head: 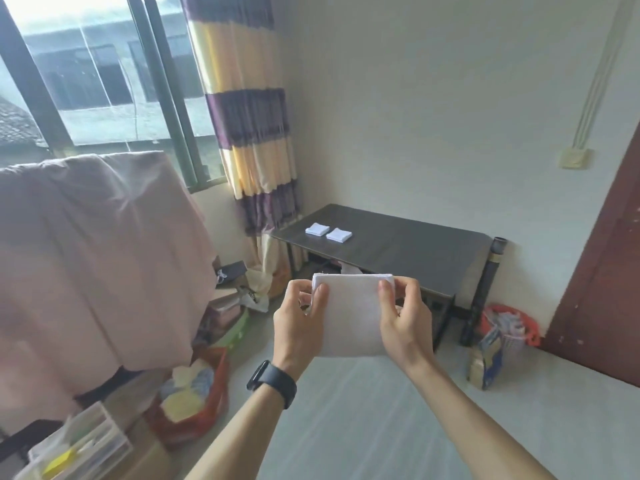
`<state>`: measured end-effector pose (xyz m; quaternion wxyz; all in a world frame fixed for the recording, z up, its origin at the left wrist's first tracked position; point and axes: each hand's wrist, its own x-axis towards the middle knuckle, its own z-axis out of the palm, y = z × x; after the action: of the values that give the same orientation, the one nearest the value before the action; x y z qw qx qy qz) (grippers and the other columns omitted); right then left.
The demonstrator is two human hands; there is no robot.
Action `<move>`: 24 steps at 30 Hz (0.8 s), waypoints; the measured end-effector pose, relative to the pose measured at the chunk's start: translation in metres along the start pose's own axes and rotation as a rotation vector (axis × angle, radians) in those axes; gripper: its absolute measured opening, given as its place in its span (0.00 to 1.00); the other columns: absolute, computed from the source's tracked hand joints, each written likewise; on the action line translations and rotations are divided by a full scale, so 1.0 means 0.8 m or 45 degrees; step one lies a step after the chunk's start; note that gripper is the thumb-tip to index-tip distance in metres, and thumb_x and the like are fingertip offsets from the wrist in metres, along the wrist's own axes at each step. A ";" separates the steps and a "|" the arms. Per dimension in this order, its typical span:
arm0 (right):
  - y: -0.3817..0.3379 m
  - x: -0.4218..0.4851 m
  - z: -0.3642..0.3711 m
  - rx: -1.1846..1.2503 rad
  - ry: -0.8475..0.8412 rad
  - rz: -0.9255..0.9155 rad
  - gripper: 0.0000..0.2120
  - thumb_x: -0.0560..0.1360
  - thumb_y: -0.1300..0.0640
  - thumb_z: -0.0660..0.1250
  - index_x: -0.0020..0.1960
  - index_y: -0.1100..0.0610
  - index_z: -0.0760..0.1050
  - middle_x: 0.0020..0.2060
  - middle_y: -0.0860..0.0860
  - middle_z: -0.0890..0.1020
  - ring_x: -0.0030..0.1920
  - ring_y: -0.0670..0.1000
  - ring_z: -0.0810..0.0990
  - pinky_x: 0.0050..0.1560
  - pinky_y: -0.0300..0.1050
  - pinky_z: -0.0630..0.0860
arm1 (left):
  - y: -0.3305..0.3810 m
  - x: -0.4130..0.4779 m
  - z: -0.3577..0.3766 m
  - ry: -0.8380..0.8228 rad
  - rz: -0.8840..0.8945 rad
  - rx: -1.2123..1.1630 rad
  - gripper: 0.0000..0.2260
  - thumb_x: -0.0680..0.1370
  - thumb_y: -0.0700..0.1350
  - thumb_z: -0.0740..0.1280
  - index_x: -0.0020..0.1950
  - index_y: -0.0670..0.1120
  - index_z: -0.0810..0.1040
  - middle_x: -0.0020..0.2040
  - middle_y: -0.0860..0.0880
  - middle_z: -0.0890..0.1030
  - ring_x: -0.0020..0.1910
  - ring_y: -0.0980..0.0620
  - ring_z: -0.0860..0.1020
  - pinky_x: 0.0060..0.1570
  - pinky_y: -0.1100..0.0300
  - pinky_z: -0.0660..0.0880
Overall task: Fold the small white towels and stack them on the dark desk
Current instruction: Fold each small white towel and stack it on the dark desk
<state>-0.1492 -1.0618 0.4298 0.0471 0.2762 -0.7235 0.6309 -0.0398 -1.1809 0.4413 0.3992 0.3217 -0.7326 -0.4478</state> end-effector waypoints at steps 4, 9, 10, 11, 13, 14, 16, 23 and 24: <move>0.027 0.072 0.076 0.043 -0.034 0.001 0.07 0.81 0.47 0.61 0.52 0.50 0.71 0.45 0.40 0.80 0.43 0.39 0.78 0.42 0.31 0.70 | -0.039 0.095 0.010 0.052 -0.028 -0.024 0.09 0.80 0.56 0.65 0.45 0.53 0.73 0.41 0.52 0.80 0.39 0.52 0.78 0.37 0.57 0.75; 0.071 0.182 0.174 0.125 -0.114 0.005 0.08 0.82 0.50 0.60 0.53 0.54 0.72 0.45 0.42 0.80 0.43 0.35 0.77 0.43 0.27 0.70 | -0.088 0.228 0.036 0.098 -0.043 -0.021 0.08 0.80 0.57 0.64 0.45 0.55 0.73 0.42 0.54 0.80 0.41 0.53 0.79 0.38 0.54 0.77; 0.079 0.204 0.193 0.132 -0.127 0.013 0.07 0.82 0.51 0.60 0.53 0.55 0.72 0.44 0.42 0.80 0.44 0.34 0.76 0.43 0.26 0.70 | -0.098 0.253 0.040 0.108 -0.054 -0.012 0.08 0.80 0.57 0.64 0.45 0.55 0.73 0.42 0.53 0.80 0.40 0.53 0.79 0.37 0.55 0.77; 0.087 0.223 0.213 0.134 -0.132 0.019 0.07 0.82 0.52 0.61 0.52 0.55 0.72 0.43 0.42 0.79 0.43 0.33 0.76 0.42 0.25 0.69 | -0.109 0.278 0.043 0.115 -0.063 0.002 0.08 0.80 0.57 0.64 0.45 0.55 0.73 0.41 0.53 0.80 0.39 0.52 0.79 0.36 0.56 0.76; 0.103 0.259 0.251 0.128 -0.142 0.027 0.06 0.82 0.53 0.61 0.51 0.56 0.72 0.42 0.42 0.79 0.42 0.33 0.75 0.41 0.26 0.69 | -0.130 0.327 0.047 0.126 -0.077 0.037 0.08 0.80 0.57 0.65 0.45 0.55 0.74 0.40 0.52 0.80 0.39 0.52 0.79 0.36 0.57 0.75; 0.110 0.275 0.270 0.128 -0.156 0.036 0.06 0.82 0.53 0.61 0.51 0.56 0.72 0.41 0.42 0.79 0.42 0.33 0.76 0.40 0.27 0.69 | -0.141 0.350 0.049 0.128 -0.089 0.051 0.07 0.79 0.57 0.65 0.46 0.55 0.74 0.40 0.51 0.80 0.39 0.51 0.79 0.36 0.56 0.75; 0.127 0.305 0.307 0.126 -0.184 0.050 0.07 0.82 0.53 0.61 0.51 0.57 0.72 0.41 0.44 0.79 0.42 0.35 0.76 0.39 0.28 0.70 | -0.165 0.395 0.053 0.119 -0.121 0.062 0.08 0.79 0.57 0.66 0.46 0.54 0.75 0.40 0.50 0.80 0.40 0.50 0.79 0.36 0.56 0.76; 0.212 0.415 0.446 0.056 -0.227 0.126 0.08 0.82 0.50 0.60 0.51 0.54 0.71 0.44 0.45 0.79 0.46 0.40 0.76 0.42 0.30 0.70 | -0.267 0.552 0.083 0.097 -0.249 0.039 0.09 0.79 0.57 0.66 0.45 0.54 0.75 0.38 0.53 0.79 0.34 0.61 0.75 0.32 0.71 0.70; 0.226 0.431 0.467 0.041 -0.231 0.138 0.08 0.82 0.50 0.60 0.51 0.54 0.71 0.44 0.45 0.79 0.46 0.41 0.76 0.41 0.30 0.70 | -0.284 0.576 0.088 0.091 -0.274 0.038 0.09 0.79 0.57 0.66 0.44 0.53 0.75 0.38 0.53 0.79 0.34 0.61 0.75 0.31 0.71 0.69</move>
<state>-0.4181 -1.5204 0.3384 -0.0574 0.2933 -0.7286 0.6164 -0.2938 -1.6240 0.3508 0.3697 0.4202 -0.6857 -0.4653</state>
